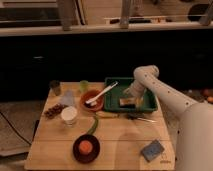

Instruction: Place eraser in table surface

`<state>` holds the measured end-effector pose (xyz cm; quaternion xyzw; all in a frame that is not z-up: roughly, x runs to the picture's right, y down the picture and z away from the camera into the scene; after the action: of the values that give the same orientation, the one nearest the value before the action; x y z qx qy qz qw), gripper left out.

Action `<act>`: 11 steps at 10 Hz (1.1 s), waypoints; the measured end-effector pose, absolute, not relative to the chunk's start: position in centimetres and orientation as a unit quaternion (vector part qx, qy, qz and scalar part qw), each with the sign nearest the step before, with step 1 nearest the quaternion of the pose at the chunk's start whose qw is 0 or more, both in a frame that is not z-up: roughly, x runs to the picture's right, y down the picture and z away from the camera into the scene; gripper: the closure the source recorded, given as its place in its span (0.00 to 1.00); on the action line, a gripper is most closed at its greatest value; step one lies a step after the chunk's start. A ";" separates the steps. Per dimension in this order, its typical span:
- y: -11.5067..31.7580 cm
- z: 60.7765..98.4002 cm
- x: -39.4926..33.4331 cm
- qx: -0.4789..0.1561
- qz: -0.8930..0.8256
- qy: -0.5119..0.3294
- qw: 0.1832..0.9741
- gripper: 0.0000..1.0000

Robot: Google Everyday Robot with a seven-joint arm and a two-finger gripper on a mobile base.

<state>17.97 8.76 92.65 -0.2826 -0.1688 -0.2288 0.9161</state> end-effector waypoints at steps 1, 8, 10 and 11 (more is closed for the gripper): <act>9.0 92.9 17.7 -0.287 -0.229 -0.172 0.914 0.20; 10.0 94.3 17.6 -0.308 -0.225 -0.175 0.908 0.44; 10.0 94.2 17.9 -0.308 -0.224 -0.172 0.908 0.65; 9.7 94.1 18.0 -0.305 -0.224 -0.170 0.910 0.74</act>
<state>17.99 9.75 94.14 -0.3055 -0.1705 -0.2242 0.9096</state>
